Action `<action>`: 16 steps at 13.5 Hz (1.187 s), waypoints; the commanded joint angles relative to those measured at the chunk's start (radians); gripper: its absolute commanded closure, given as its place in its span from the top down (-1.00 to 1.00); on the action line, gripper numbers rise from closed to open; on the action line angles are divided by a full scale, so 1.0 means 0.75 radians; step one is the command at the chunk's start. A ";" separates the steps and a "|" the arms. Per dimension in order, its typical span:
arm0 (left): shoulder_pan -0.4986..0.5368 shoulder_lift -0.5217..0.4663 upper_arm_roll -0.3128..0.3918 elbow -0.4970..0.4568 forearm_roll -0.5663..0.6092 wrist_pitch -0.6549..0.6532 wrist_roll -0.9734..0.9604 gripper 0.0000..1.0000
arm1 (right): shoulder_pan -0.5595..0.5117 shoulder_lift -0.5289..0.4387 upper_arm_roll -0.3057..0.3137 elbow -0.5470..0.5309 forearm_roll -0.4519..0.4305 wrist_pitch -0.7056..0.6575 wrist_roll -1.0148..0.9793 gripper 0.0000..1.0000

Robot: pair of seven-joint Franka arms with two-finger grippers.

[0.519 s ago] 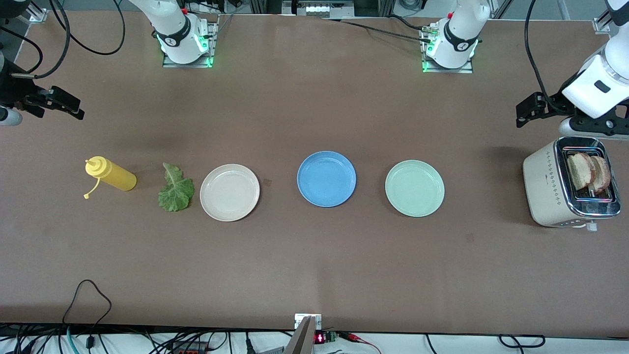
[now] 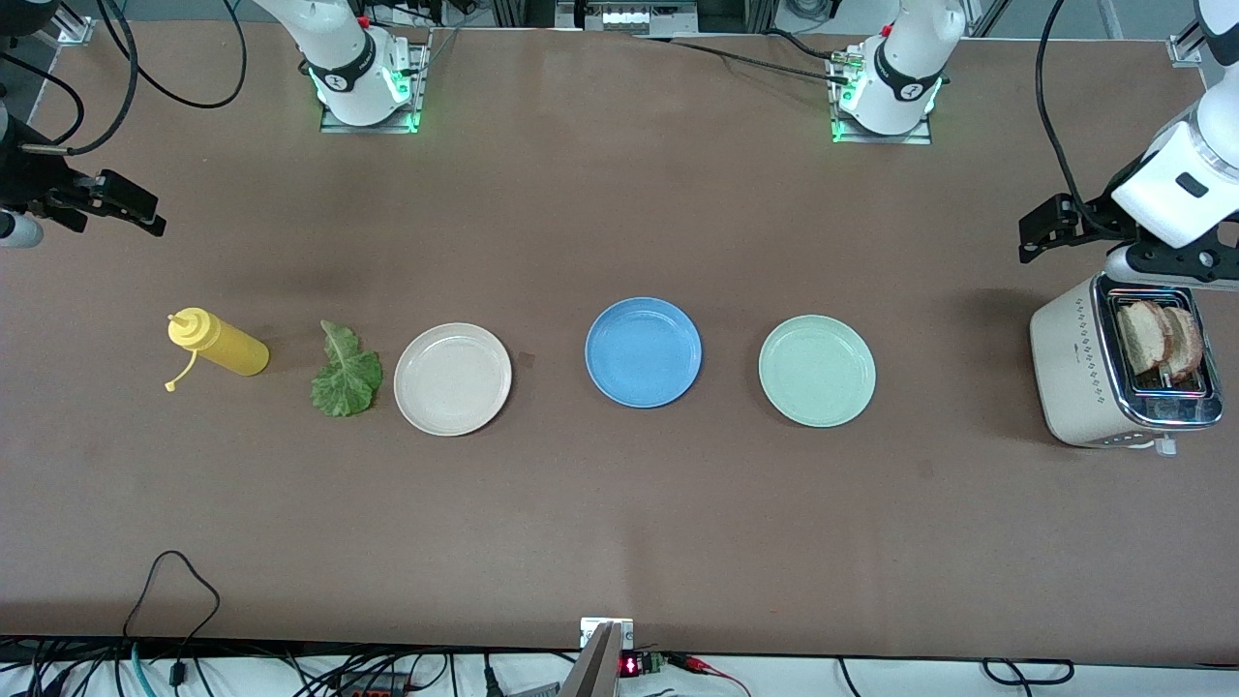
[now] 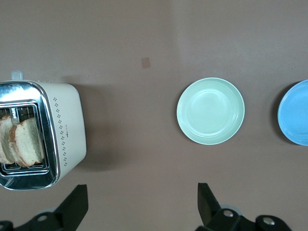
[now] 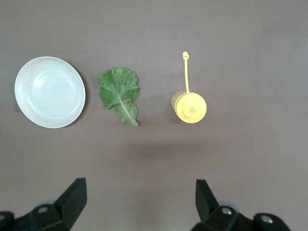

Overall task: Make sandwich in blue plate with both arms
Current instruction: 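Move the left gripper over the toaster toward the bread slices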

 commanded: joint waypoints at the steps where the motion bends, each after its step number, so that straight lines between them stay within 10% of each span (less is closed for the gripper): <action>1: 0.006 0.025 -0.004 0.048 0.014 -0.031 0.004 1.00 | -0.016 -0.019 0.010 -0.018 0.000 0.013 -0.006 1.00; 10: 0.192 0.199 0.010 0.035 0.083 -0.080 0.188 1.00 | -0.016 -0.007 0.010 -0.018 0.000 0.030 -0.002 1.00; 16: 0.359 0.233 0.010 -0.185 0.303 0.326 0.312 0.78 | -0.011 0.004 0.010 -0.018 0.000 0.038 0.002 1.00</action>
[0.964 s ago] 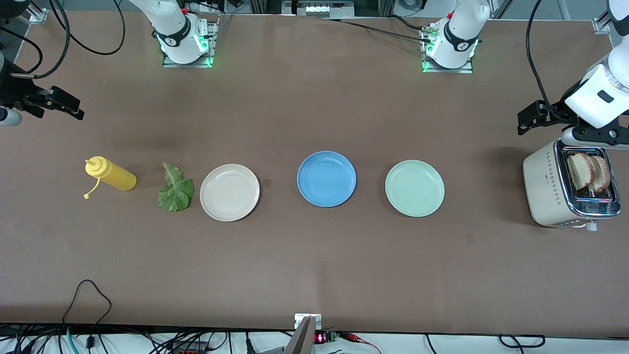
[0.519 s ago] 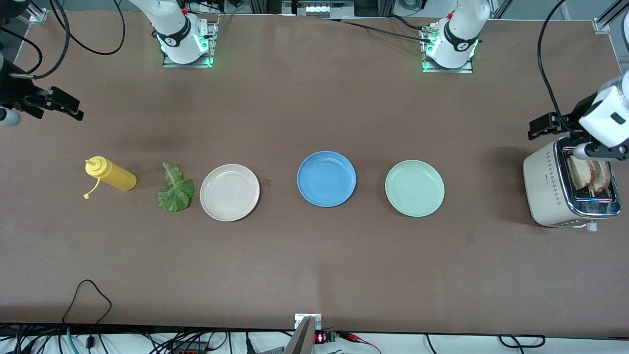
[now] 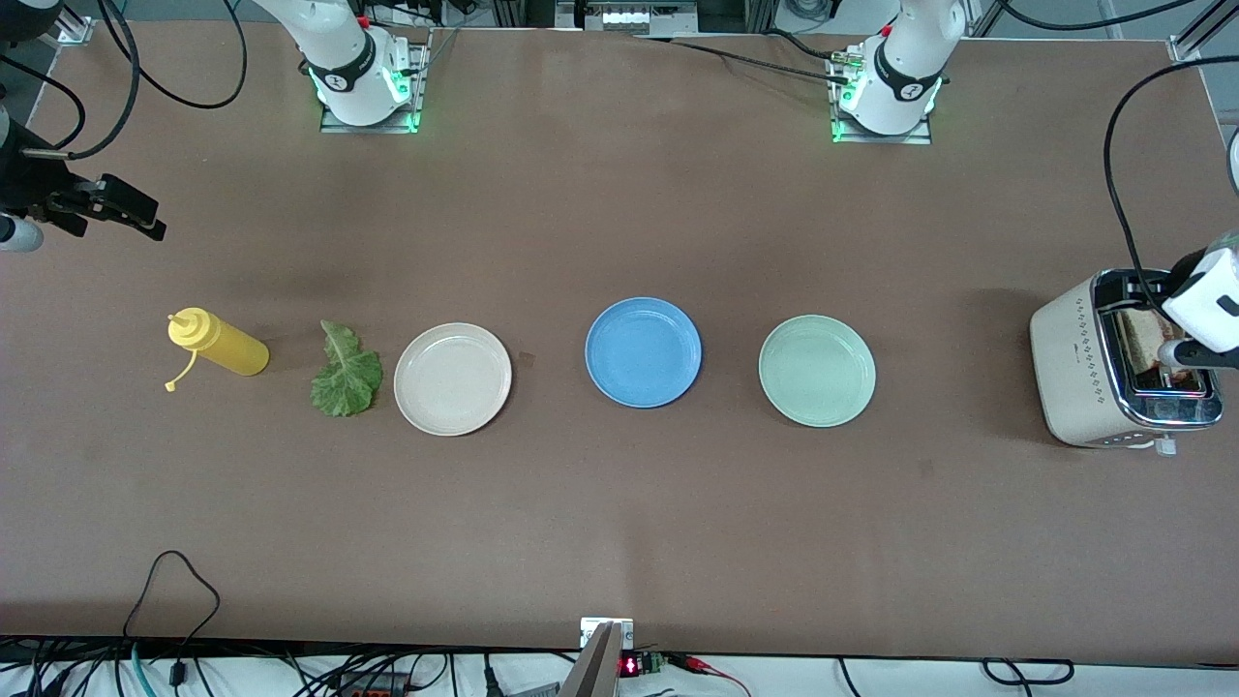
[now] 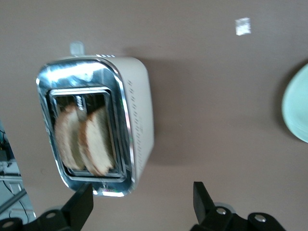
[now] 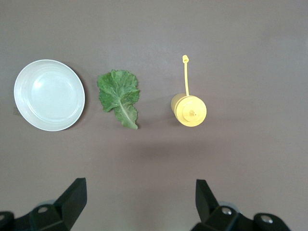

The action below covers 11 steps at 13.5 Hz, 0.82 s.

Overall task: Make sandwich in blue plate with both arms
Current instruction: 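Move the left gripper over the toaster toward the bread slices, then grasp a bread slice with the left gripper and lift it out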

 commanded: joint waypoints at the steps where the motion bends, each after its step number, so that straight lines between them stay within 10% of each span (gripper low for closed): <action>1: 0.144 -0.004 -0.010 -0.144 0.025 0.234 0.158 0.72 | -0.011 -0.008 0.010 -0.015 0.000 0.012 0.002 1.00; 8: 0.248 0.058 -0.014 -0.222 0.015 0.325 0.194 0.29 | -0.009 -0.010 0.010 -0.014 -0.002 0.012 0.000 1.00; 11: 0.257 0.111 -0.012 -0.207 0.006 0.331 0.182 -0.30 | -0.009 -0.008 0.010 -0.012 -0.002 0.010 -0.002 1.00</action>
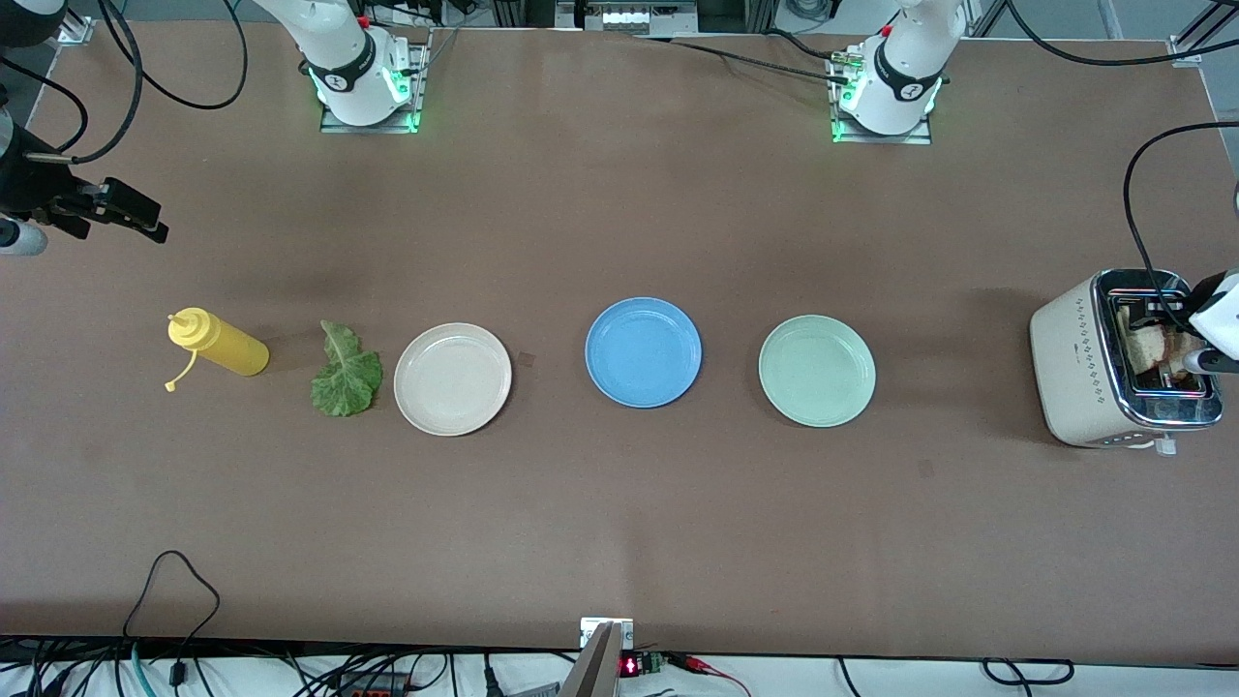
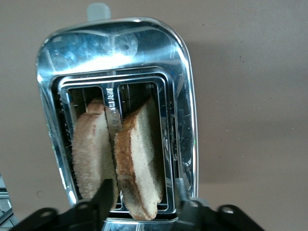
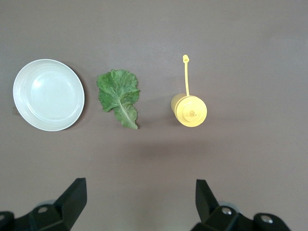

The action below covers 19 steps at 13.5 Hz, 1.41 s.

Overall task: Make sandwich in blue plate with both arms
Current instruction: 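Grasp a bread slice with the left gripper and lift it out, then carry the bread slice with the left gripper onto the blue plate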

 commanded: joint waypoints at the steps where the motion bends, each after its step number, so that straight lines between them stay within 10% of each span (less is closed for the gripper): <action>1: 0.023 0.042 -0.010 0.006 0.003 0.033 0.000 -0.54 | -0.009 -0.013 0.009 -0.012 -0.002 0.008 0.000 1.00; 3: 0.028 0.042 -0.010 0.008 0.005 0.033 -0.002 -0.91 | -0.009 -0.015 0.009 -0.014 -0.002 0.008 0.000 1.00; 7: 0.013 -0.011 -0.057 0.071 0.009 0.000 0.002 -0.98 | -0.009 -0.013 0.009 -0.014 -0.002 0.006 -0.002 1.00; 13: 0.009 -0.009 -0.453 0.376 -0.013 -0.456 -0.022 -0.98 | -0.009 -0.013 0.009 -0.014 0.000 0.010 0.000 1.00; 19: -0.152 0.169 -0.683 0.386 -0.479 -0.434 -0.159 -0.98 | -0.011 -0.013 0.009 -0.012 0.000 0.010 0.000 1.00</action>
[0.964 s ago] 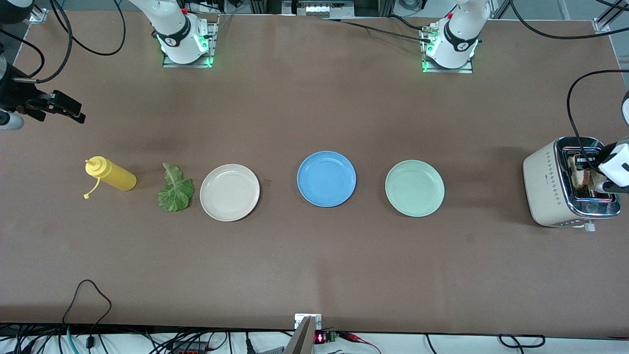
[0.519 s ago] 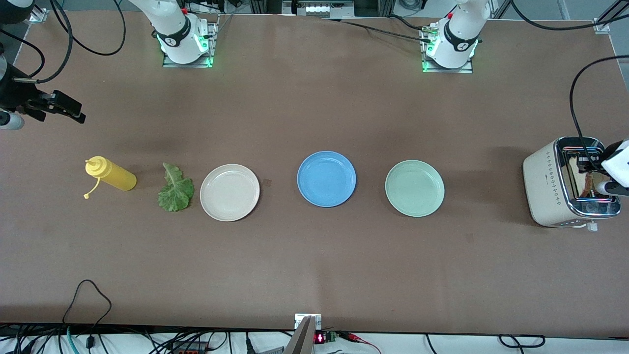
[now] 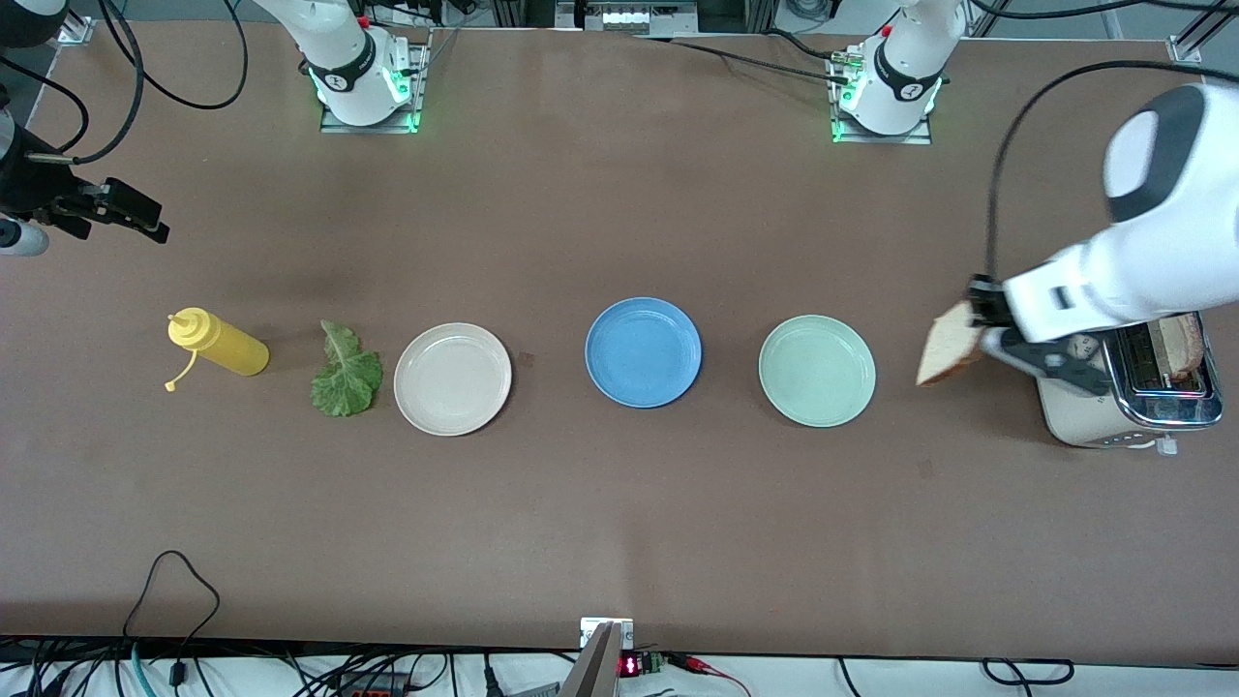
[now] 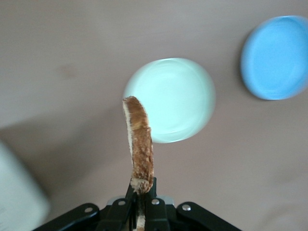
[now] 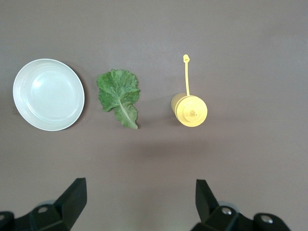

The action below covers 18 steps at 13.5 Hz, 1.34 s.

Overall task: Make sandwich in blue plate with both arms
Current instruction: 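Carry the bread slice with the left gripper onto the blue plate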

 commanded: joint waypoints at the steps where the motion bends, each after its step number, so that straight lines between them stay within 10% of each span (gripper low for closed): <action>1: -0.090 0.141 -0.018 0.044 -0.231 0.008 -0.111 -0.98 | -0.009 -0.013 0.009 -0.009 0.000 0.009 0.000 1.00; 8: -0.251 0.520 -0.030 0.018 -0.896 0.427 -0.002 -0.99 | -0.009 -0.011 0.013 0.009 -0.008 -0.012 0.000 1.00; 18: -0.307 0.765 -0.030 -0.132 -1.223 0.742 0.633 -0.98 | 0.020 0.089 0.017 0.009 0.006 0.004 0.008 1.00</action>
